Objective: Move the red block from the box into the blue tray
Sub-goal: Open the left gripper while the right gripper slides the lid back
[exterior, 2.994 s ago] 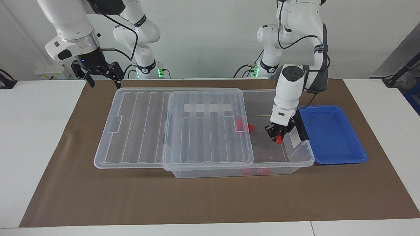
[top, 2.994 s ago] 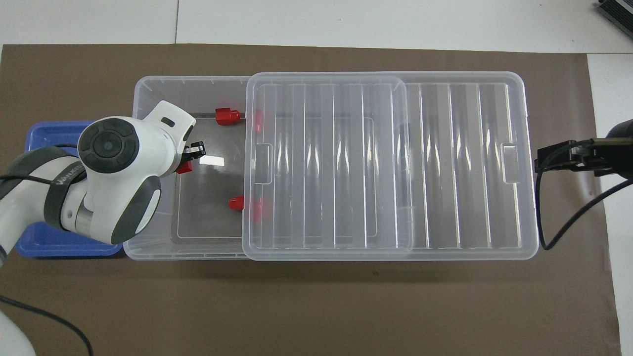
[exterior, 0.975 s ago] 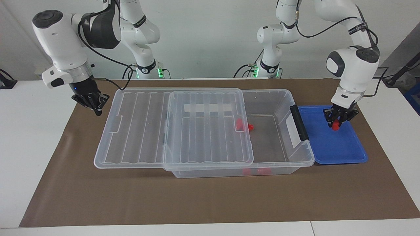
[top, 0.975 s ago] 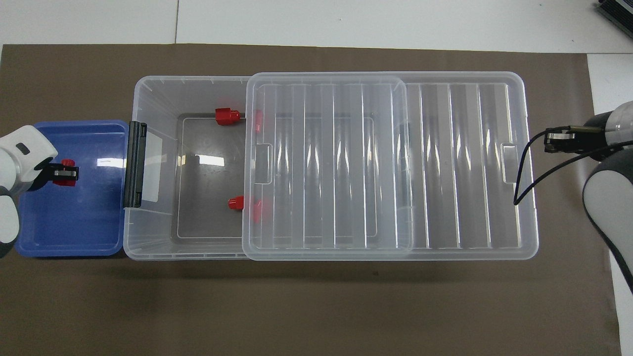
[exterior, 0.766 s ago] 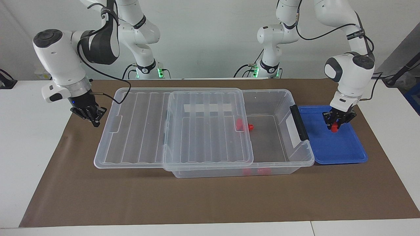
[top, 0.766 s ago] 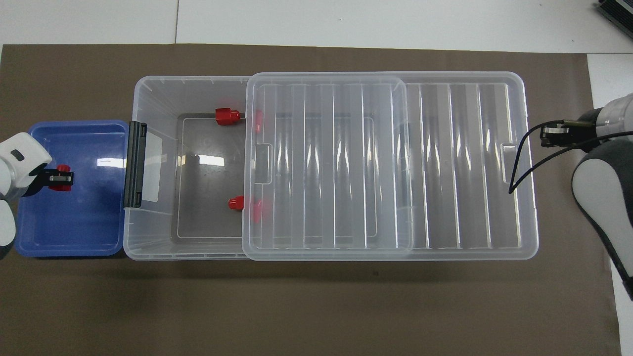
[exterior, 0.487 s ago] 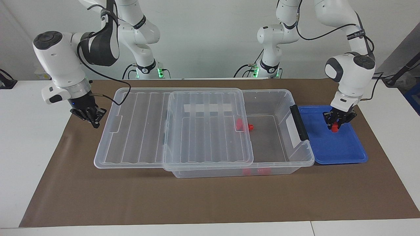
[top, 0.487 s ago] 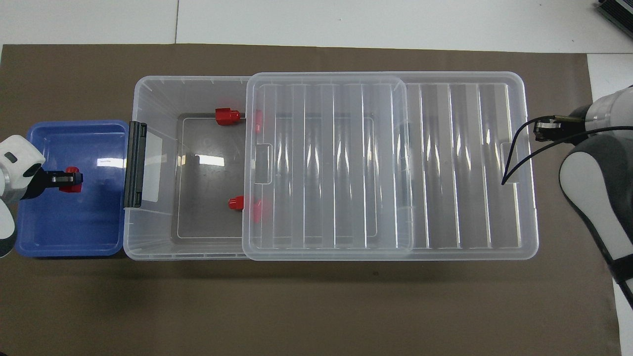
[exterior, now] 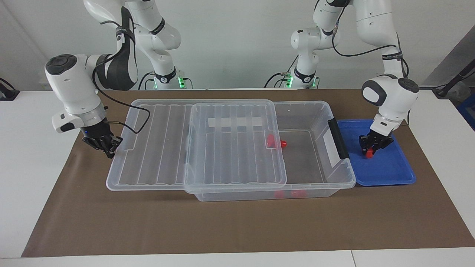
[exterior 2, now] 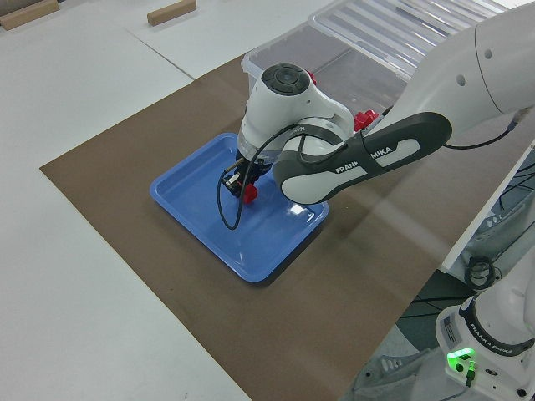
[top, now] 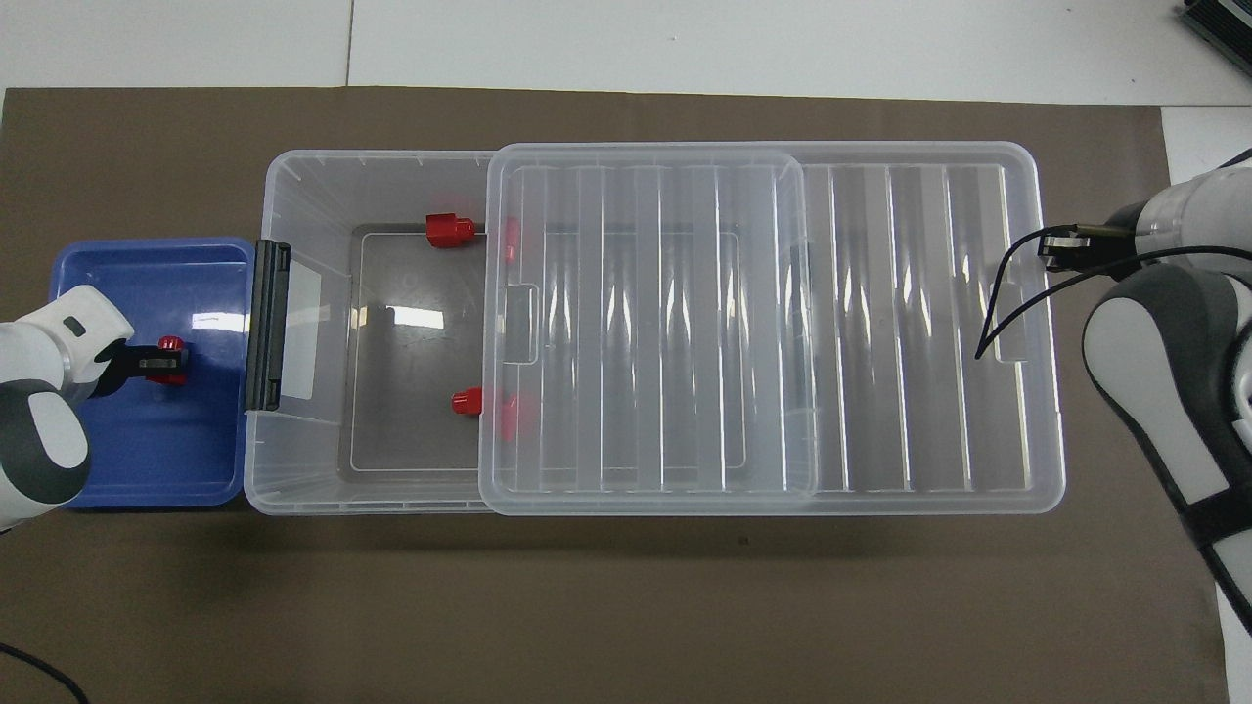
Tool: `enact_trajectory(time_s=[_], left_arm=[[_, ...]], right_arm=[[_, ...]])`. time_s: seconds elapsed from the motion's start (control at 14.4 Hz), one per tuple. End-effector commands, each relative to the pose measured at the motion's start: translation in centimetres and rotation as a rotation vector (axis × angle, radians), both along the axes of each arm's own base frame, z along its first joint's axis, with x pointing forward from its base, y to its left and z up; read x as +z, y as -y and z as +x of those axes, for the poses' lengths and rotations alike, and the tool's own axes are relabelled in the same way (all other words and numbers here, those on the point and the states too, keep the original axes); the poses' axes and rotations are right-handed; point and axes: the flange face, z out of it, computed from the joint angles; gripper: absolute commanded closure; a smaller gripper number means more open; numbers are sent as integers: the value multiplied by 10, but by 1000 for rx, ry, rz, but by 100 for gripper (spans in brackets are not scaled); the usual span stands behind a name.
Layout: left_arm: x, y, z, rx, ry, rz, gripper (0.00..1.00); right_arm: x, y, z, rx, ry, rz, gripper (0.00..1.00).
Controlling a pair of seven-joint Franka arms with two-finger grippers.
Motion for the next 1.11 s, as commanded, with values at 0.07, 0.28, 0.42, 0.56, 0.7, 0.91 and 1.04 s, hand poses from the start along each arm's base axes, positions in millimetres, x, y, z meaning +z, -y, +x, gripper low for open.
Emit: enact_trajectory(time_s=[0.07, 0.28, 0.42, 0.56, 0.7, 0.91, 1.04], left_arm=[[-1, 1, -2, -6, 20, -3, 89], [-1, 1, -2, -15, 22, -1, 43], [0, 1, -1, -22, 19, 0, 19], [4, 0, 2, -25, 20, -2, 13], [21, 1, 11, -30, 11, -16, 8], [82, 4, 33, -53, -60, -72, 6], [116, 2, 35, -53, -61, -87, 6]], right_arm=[[1, -10, 2, 20, -2, 22, 100], [4, -23, 0, 47, -8, 26, 100], [5, -36, -2, 96, -26, 26, 100], [6, -43, -5, 137, -47, 26, 100], [7, -50, -6, 150, -50, 29, 100], [12, -72, -5, 188, -38, 33, 100], [11, -90, -6, 218, -38, 37, 100]])
